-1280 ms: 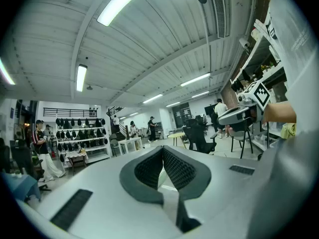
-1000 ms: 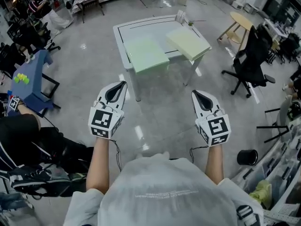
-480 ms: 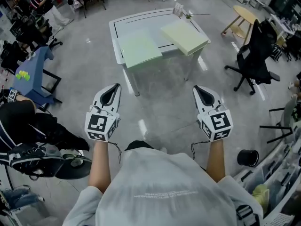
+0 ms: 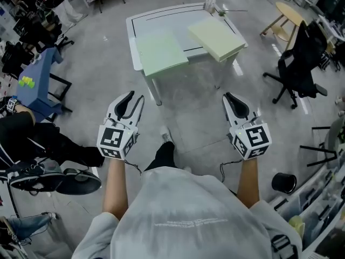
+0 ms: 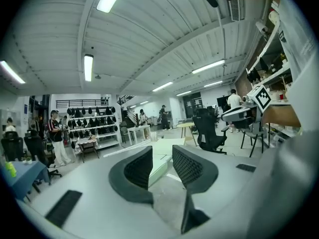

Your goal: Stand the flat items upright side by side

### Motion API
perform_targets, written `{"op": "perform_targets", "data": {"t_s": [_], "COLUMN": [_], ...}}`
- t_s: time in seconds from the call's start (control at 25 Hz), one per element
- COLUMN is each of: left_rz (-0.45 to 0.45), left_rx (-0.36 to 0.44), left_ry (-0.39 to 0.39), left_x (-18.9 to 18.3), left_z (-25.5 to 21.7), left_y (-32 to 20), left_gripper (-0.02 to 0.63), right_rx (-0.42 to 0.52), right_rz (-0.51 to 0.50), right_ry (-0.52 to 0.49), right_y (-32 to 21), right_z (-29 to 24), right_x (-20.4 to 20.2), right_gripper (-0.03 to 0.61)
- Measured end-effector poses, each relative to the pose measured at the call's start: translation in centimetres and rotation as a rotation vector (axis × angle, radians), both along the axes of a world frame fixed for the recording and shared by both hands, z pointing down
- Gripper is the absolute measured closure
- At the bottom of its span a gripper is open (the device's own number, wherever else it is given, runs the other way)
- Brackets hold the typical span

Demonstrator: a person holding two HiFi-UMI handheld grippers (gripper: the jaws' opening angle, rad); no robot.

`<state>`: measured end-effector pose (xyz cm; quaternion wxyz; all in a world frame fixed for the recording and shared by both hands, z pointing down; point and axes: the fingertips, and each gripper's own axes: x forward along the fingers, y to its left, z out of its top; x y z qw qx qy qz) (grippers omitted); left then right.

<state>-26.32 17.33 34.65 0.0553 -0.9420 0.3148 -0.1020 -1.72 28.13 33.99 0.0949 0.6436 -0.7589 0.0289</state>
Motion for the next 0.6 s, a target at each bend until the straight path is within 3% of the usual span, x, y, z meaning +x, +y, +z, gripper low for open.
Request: {"op": "perform_targets", "data": {"t_s": [0.32,0.6], "left_rz": [-0.031,-0.051], "left_rx": [-0.062,-0.142], "left_ry": [0.064,0.071], "left_x": [1.2,1.6], "left_z": [2.3,3.2], "left_y": [-11.4,-22.2], "left_gripper": [0.462,0.430], "right_rx": [-0.073,-0.143], "right_rz": [-0.030,-0.052], "right_ry": [0.016,-0.012], "right_y": [-11.0,-22.3], "right_z": [0.4,0.5], "right_x": [1.6,1.5], "right_gripper": [0.410,0.303]}}
